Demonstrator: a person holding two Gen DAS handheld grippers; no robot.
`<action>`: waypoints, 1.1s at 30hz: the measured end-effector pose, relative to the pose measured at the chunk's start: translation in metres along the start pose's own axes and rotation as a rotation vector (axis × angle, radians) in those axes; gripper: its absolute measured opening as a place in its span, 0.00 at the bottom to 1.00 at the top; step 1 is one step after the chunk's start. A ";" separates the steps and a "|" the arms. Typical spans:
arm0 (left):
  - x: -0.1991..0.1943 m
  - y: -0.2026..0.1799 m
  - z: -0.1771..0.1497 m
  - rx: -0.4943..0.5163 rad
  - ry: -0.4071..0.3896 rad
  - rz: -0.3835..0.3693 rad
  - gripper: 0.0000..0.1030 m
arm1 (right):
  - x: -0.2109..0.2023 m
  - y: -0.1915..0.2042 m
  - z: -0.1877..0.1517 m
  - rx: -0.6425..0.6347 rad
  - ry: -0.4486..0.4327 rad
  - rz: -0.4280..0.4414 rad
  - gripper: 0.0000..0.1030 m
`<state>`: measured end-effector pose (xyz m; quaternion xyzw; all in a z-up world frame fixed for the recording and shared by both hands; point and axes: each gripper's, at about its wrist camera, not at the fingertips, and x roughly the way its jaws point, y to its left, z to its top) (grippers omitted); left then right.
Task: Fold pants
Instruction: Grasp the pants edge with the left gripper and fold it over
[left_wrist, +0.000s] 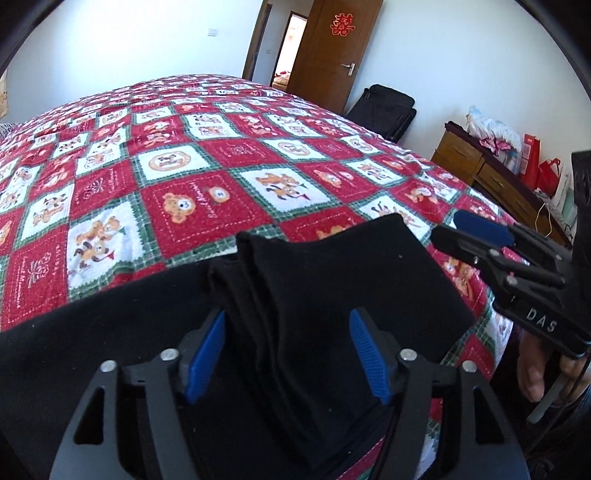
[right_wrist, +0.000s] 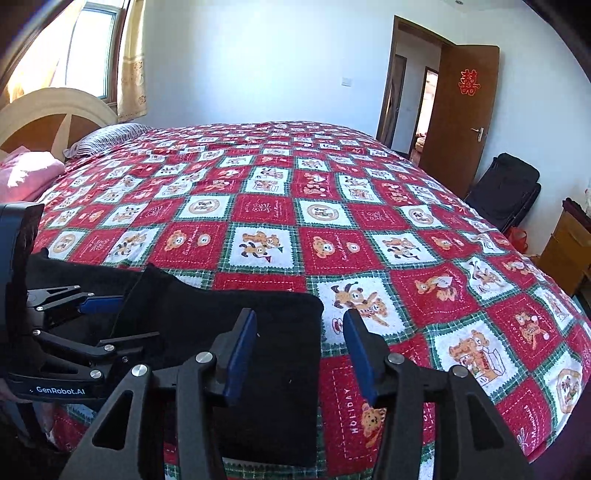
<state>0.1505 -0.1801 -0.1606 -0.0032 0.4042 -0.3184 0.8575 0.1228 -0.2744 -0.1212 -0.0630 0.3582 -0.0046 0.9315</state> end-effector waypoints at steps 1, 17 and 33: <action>0.000 0.000 0.000 0.003 0.002 0.005 0.48 | 0.001 0.000 0.000 0.003 -0.002 -0.004 0.50; 0.005 0.002 -0.001 -0.057 -0.005 -0.040 0.30 | 0.000 0.008 -0.004 -0.027 -0.026 -0.071 0.52; -0.029 0.010 0.001 -0.082 -0.083 -0.067 0.11 | 0.000 0.005 -0.005 -0.005 -0.034 -0.083 0.53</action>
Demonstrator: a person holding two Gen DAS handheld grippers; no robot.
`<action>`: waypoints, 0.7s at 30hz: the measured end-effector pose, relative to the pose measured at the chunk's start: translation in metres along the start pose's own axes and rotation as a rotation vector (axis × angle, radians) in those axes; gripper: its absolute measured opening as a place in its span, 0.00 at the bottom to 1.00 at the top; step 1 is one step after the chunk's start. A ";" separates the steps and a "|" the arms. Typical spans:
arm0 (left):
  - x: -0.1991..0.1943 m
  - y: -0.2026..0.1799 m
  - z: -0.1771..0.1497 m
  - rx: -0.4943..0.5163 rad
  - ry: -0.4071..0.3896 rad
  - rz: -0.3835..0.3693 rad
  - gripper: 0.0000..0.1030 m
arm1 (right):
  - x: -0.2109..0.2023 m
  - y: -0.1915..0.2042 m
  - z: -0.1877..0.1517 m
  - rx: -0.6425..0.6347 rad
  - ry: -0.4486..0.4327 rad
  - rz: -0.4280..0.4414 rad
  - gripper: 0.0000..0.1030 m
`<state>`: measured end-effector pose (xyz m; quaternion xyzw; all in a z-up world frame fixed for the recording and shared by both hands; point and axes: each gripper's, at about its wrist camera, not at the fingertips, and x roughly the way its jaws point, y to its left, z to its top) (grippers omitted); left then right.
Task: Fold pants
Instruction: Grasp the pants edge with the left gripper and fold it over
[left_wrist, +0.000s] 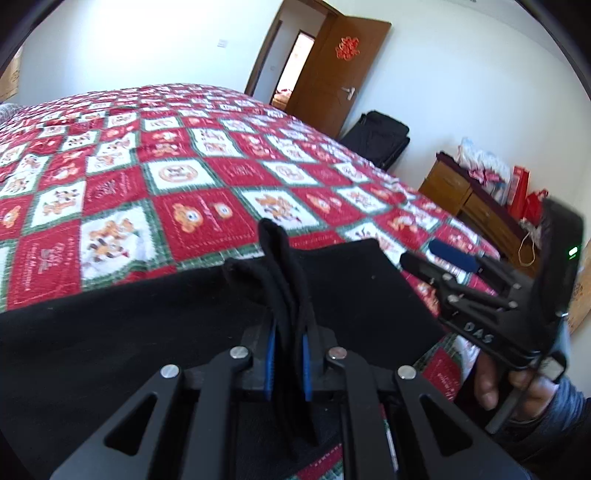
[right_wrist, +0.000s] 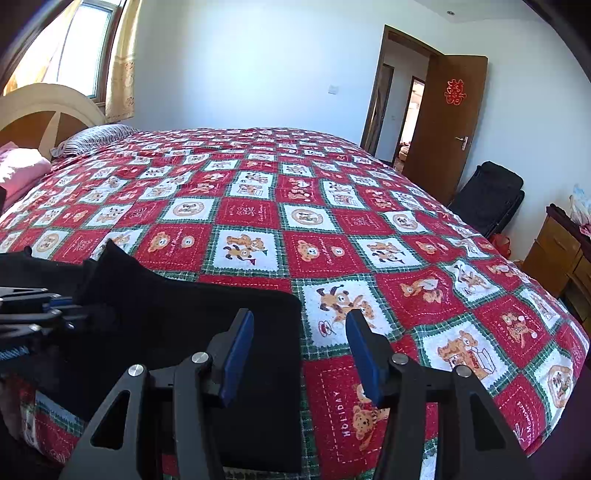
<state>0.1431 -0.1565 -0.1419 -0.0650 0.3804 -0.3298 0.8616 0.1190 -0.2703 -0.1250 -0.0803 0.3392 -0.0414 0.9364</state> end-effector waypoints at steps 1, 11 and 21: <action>-0.006 0.002 0.002 -0.006 -0.007 0.006 0.11 | 0.000 -0.001 0.000 0.005 -0.002 0.000 0.53; -0.041 0.043 0.005 -0.122 -0.050 0.036 0.11 | 0.000 0.000 -0.003 0.017 0.001 0.012 0.57; -0.054 0.086 -0.021 -0.261 -0.037 0.055 0.11 | 0.003 -0.001 -0.006 0.029 0.011 0.016 0.57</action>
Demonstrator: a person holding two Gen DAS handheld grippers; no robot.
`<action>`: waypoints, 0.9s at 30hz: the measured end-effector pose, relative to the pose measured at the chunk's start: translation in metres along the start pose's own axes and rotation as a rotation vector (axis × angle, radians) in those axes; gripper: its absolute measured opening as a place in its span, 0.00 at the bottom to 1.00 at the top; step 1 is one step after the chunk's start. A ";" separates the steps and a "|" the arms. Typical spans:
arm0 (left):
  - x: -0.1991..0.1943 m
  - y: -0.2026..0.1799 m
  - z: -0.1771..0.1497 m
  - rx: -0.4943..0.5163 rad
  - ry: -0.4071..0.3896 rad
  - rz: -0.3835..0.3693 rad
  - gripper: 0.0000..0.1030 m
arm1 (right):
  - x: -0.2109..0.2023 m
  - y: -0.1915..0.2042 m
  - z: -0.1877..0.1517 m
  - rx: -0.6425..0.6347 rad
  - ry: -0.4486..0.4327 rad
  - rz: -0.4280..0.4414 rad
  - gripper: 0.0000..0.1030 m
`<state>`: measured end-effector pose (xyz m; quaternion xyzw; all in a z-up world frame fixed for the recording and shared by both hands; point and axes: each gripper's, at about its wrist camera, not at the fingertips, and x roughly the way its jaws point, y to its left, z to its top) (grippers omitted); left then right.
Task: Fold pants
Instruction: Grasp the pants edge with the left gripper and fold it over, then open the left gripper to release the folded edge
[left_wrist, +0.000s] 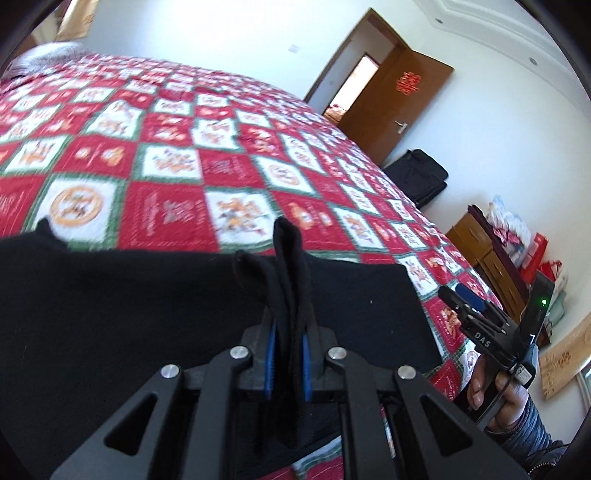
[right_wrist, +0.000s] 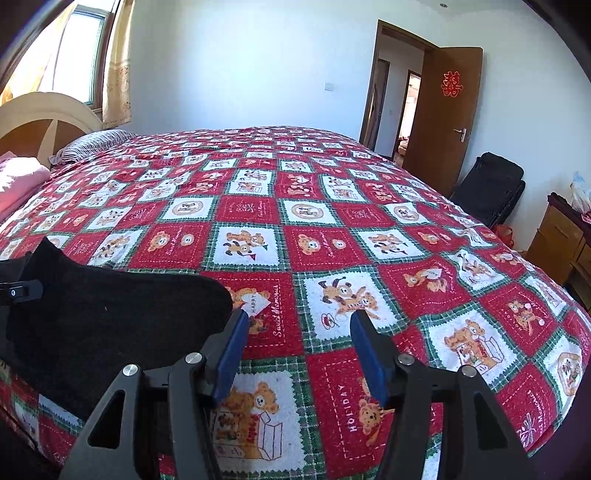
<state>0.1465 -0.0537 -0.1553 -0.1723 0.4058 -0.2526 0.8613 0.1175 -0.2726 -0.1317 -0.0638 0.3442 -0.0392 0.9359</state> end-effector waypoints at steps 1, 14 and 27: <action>-0.001 0.004 0.000 -0.010 -0.004 0.002 0.11 | 0.000 0.001 -0.001 -0.004 0.002 0.004 0.57; -0.006 0.034 -0.008 -0.076 -0.002 0.045 0.11 | -0.004 0.036 -0.012 -0.116 0.000 0.143 0.58; -0.014 0.022 -0.020 0.068 -0.046 0.189 0.40 | 0.006 0.042 0.009 -0.073 0.035 0.202 0.61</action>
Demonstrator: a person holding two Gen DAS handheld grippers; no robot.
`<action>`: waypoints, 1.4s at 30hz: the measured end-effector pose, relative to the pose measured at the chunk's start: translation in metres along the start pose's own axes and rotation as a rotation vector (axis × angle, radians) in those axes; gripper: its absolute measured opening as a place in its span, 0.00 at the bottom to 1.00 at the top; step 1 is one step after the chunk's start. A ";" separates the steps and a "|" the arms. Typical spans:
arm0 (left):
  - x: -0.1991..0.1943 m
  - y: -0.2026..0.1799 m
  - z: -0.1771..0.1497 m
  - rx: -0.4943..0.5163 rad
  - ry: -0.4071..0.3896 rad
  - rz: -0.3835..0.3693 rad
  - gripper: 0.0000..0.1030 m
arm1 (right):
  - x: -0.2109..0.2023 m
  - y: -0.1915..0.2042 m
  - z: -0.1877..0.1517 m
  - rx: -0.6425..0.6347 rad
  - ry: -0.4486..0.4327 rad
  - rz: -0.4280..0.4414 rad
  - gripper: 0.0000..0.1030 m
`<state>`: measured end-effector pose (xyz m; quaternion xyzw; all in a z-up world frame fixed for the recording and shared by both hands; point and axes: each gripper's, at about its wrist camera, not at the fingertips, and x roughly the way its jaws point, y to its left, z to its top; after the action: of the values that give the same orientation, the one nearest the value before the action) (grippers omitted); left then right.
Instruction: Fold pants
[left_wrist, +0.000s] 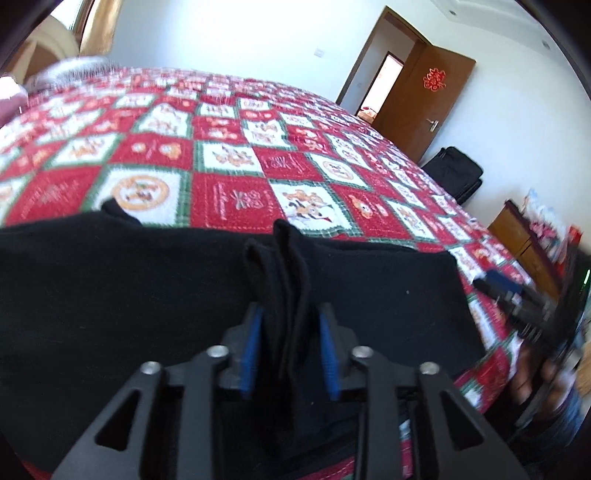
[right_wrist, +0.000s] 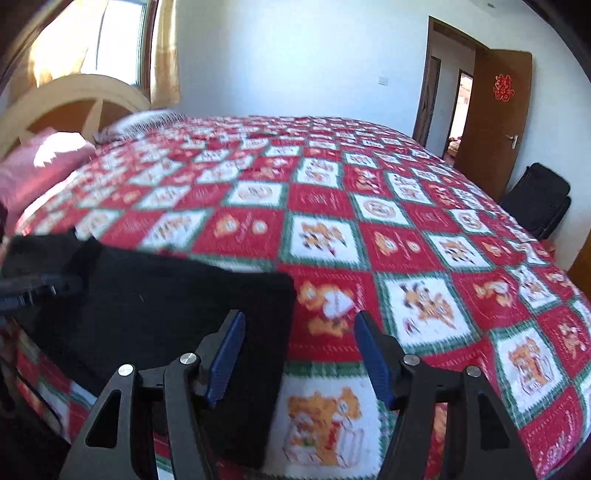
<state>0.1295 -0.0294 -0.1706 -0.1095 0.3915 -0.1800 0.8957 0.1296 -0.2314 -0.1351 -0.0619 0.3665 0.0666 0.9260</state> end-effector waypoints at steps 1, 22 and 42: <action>-0.002 -0.001 -0.001 0.018 -0.012 0.022 0.53 | 0.003 0.002 0.006 0.012 -0.003 0.018 0.61; -0.017 0.000 -0.031 0.186 0.007 0.196 0.80 | -0.007 0.036 -0.047 -0.127 0.193 0.070 0.62; -0.056 0.075 -0.021 -0.039 -0.077 0.247 0.87 | 0.016 0.195 -0.021 -0.423 0.065 0.330 0.26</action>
<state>0.0965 0.0608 -0.1729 -0.0847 0.3706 -0.0561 0.9232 0.0943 -0.0415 -0.1738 -0.1957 0.3793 0.2899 0.8566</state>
